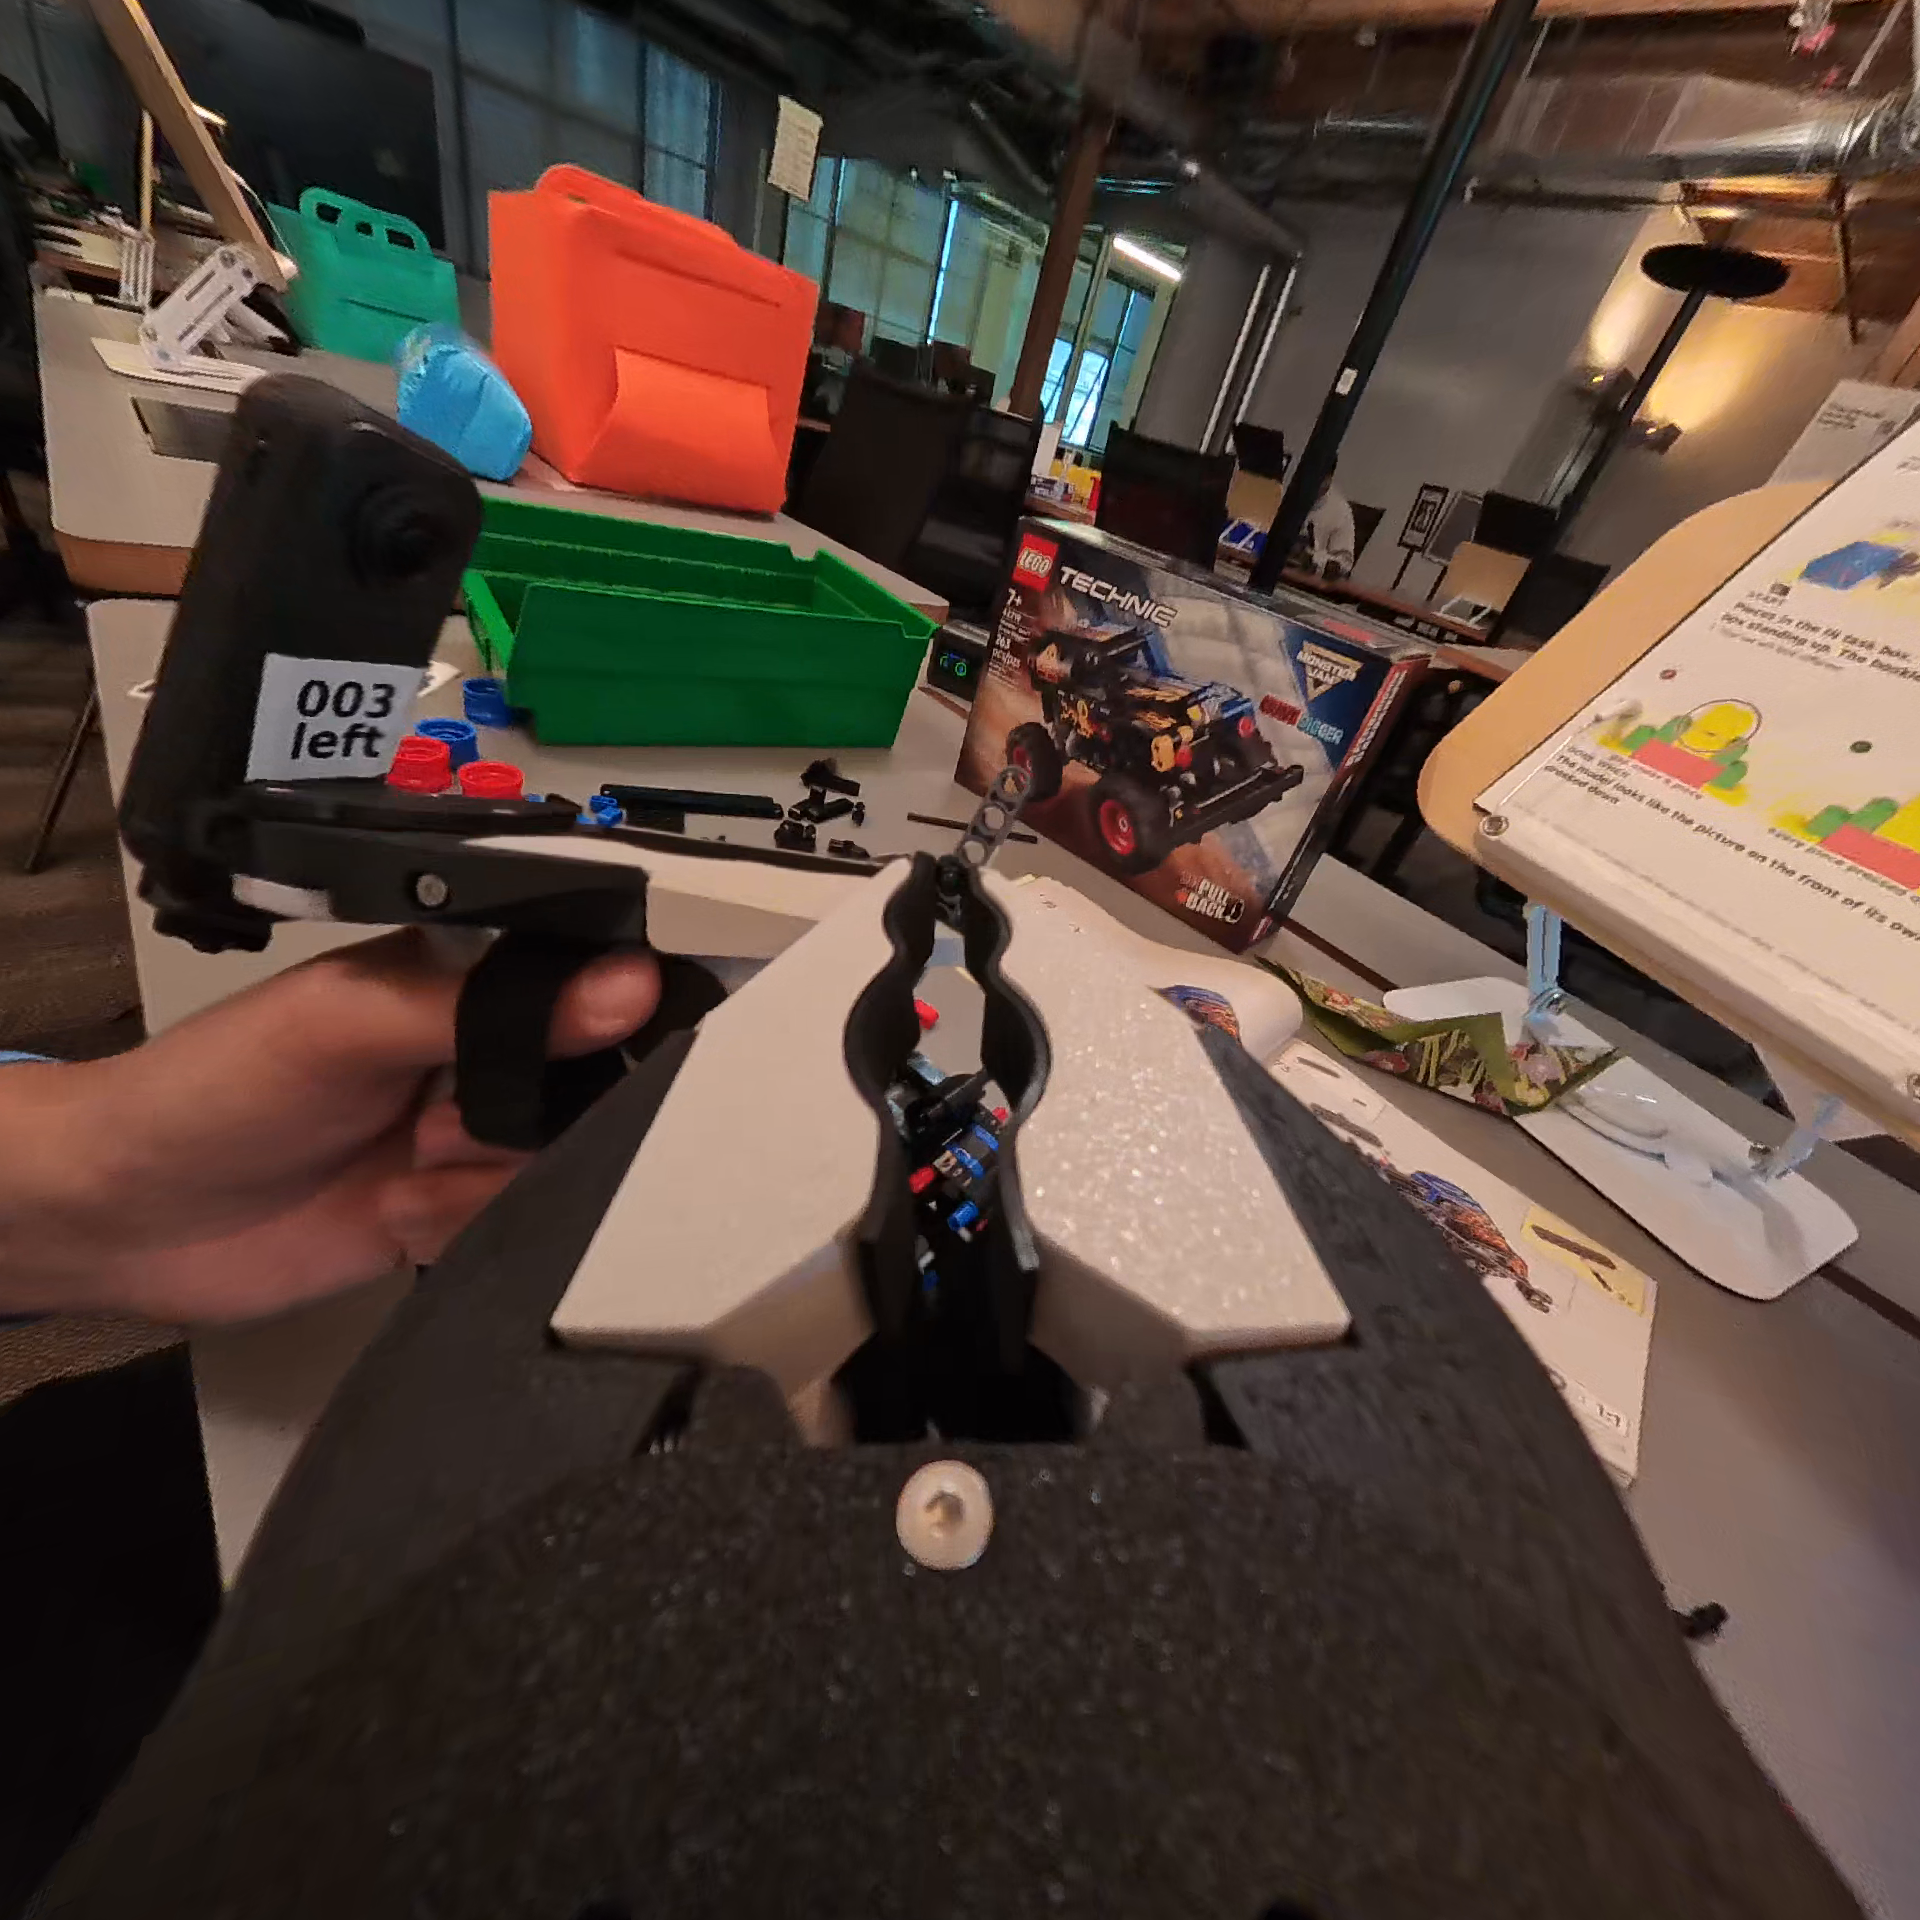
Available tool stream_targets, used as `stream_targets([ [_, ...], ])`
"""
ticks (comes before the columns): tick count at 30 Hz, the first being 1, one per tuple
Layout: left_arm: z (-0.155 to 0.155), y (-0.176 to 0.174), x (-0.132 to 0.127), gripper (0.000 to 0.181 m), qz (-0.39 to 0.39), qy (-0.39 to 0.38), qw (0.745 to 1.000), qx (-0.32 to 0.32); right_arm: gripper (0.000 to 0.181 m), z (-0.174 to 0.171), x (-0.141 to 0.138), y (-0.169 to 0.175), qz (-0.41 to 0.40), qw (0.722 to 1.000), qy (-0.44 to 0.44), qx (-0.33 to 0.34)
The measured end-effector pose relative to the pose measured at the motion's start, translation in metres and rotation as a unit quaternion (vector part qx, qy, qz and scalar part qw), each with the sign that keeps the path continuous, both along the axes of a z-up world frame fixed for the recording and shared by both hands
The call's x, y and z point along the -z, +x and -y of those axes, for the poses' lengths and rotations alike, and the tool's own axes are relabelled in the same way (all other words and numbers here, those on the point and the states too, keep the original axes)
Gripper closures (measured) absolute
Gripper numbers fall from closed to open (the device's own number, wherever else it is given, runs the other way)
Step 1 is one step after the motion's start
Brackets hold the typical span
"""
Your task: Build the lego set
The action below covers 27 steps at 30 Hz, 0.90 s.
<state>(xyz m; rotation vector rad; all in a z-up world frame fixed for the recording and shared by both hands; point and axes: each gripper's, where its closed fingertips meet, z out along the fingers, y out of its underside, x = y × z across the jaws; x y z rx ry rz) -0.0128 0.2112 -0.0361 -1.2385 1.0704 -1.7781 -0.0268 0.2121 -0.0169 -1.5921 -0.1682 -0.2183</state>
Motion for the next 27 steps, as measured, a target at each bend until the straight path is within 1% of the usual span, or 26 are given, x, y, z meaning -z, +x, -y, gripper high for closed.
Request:
stream_targets([
  [5, 0.009, 0.001, -0.002, 0.175, 0.007, 0.019, 1.0, -0.008, 0.177, 0.0, 0.002, 0.002, 0.006, 1.0, -0.007, 0.019],
  [15, 0.01, 0.001, -0.006, 0.175, 0.022, 0.054, 0.998, -0.038, 0.177, 0.002, 0.003, 0.004, 0.01, 0.999, -0.007, 0.037],
  [18, 0.009, -0.001, -0.008, 0.175, 0.037, 0.079, 0.994, -0.065, 0.177, 0.002, 0.001, 0.002, 0.03, 0.999, 0.012, 0.041],
  [21, 0.01, -0.006, -0.015, 0.175, 0.075, 0.099, 0.988, -0.09, 0.177, 0.004, -0.005, -0.003, 0.055, 0.996, 0.049, 0.05],
  [23, 0.01, -0.01, -0.018, 0.175, 0.093, 0.121, 0.982, -0.111, 0.177, 0.005, -0.007, -0.007, 0.044, 0.996, 0.063, 0.044],
  [27, 0.011, -0.016, -0.025, 0.174, 0.109, 0.179, 0.968, -0.136, 0.177, 0.008, -0.013, -0.014, -0.004, 0.998, 0.066, 0.012],
])
